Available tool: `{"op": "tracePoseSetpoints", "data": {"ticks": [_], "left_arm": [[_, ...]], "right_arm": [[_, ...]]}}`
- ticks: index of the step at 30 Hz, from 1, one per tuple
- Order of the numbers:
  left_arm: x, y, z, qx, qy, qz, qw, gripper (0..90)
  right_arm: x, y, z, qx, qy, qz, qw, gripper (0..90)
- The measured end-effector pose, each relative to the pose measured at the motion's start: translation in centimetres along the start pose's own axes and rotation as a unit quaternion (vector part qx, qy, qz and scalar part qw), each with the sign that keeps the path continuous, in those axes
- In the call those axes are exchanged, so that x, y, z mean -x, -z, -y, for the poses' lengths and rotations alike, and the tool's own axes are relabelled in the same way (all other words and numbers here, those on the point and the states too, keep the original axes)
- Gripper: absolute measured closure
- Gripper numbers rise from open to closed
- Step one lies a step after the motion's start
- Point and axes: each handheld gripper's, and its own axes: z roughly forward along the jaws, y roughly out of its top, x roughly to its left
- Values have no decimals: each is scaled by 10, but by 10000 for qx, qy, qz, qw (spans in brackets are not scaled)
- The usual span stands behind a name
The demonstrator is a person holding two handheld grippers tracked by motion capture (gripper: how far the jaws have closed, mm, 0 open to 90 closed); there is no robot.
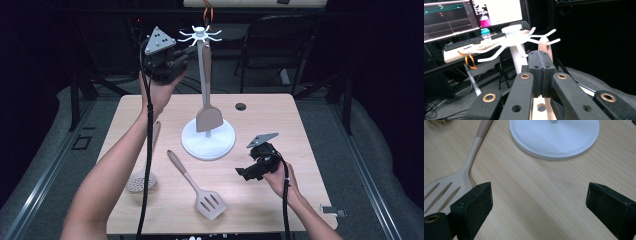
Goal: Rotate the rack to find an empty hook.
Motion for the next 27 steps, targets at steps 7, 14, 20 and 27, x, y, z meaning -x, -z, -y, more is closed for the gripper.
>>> {"op": "tracePoseSetpoints", "data": {"ticks": [7, 14, 20, 27], "left_arm": [[-5, 0, 2, -14, 50, -93, 9999, 897], [-11, 0, 2, -41, 100, -157, 9998, 897], [-17, 0, 1, -18, 212, -188, 9996, 897], [-21, -1, 0, -42, 221, -245, 9994, 897]], "right_arm": [[-1, 0, -1, -24, 31, -16, 10000, 65], [0, 0, 0, -27, 29, -13, 10000, 66], [-1, 0, 0, -48, 45, 11, 10000, 67], [-1, -1, 0, -50, 31, -4, 10000, 67]]}}
